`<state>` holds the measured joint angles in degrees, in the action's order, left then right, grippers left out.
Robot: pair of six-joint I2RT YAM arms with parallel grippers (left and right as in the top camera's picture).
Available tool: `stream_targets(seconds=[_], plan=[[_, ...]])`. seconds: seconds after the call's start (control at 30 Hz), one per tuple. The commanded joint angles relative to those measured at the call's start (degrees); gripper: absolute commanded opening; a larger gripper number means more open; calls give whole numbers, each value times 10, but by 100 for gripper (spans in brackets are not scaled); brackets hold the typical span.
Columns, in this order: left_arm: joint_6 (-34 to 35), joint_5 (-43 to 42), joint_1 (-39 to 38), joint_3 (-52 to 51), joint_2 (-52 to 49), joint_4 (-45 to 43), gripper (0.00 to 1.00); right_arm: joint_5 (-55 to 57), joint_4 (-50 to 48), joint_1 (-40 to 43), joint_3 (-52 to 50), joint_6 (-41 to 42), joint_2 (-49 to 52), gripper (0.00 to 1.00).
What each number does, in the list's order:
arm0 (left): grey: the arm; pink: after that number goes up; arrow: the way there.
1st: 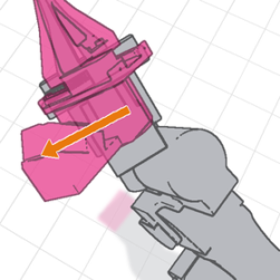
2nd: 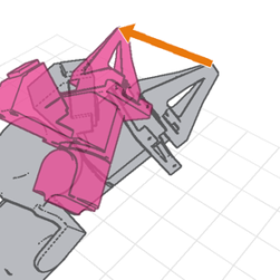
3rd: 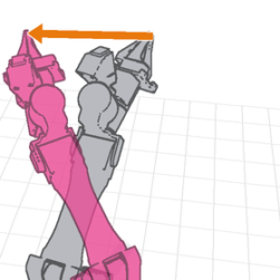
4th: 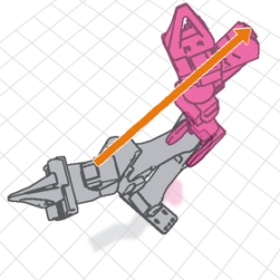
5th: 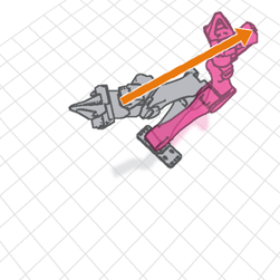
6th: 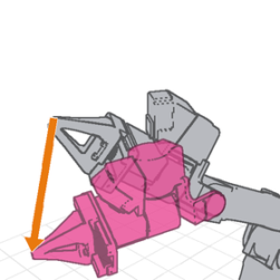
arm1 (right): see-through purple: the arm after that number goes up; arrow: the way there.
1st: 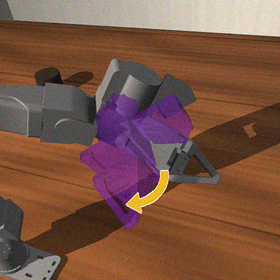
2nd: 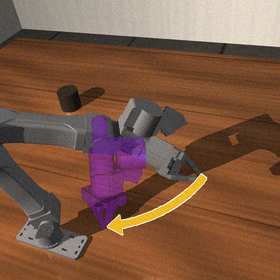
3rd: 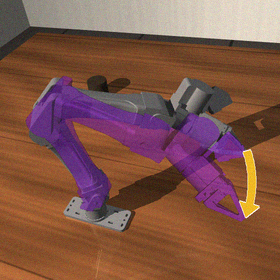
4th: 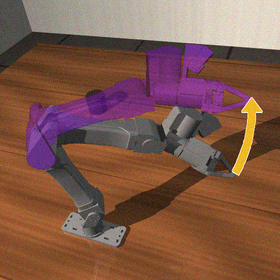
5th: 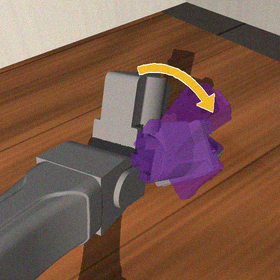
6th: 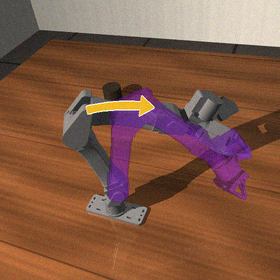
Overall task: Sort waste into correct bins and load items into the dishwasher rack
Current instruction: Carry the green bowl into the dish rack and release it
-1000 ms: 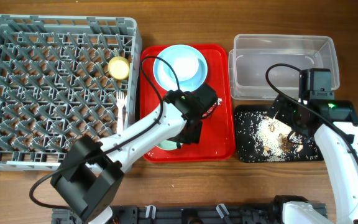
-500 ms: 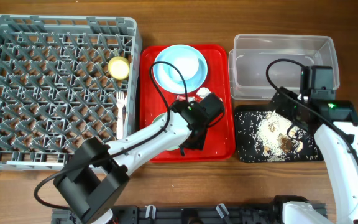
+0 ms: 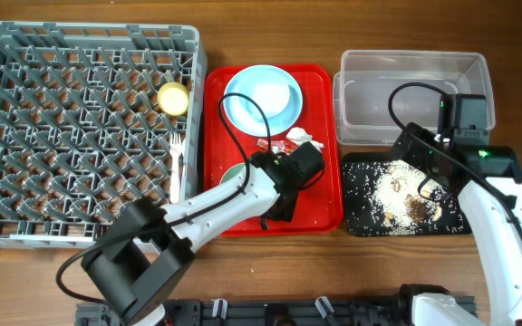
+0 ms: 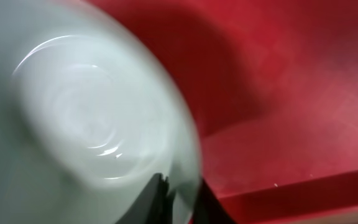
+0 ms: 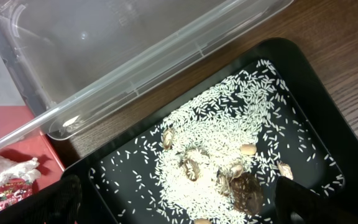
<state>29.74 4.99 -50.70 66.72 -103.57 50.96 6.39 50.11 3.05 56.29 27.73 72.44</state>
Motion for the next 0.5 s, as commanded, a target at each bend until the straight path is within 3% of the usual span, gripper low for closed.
stream_targets(seconds=[0.0, 0.23, 0.27, 0.37, 0.47], plan=[[8, 13, -3, -12, -7, -5, 5, -5, -2, 2, 6, -6, 5, 100], [7, 10, 2, 15, 25, 47, 4, -5, -2, 2, 6, -6, 5, 100], [-21, -32, 26, 58, 74, 89, 4, -5, -2, 2, 6, -6, 5, 100], [-95, -170, 82, 75, 154, 97, 4, -5, -2, 2, 6, -6, 5, 100], [-164, -376, 220, 75, 245, 118, 4, -5, -2, 2, 6, -6, 5, 100]])
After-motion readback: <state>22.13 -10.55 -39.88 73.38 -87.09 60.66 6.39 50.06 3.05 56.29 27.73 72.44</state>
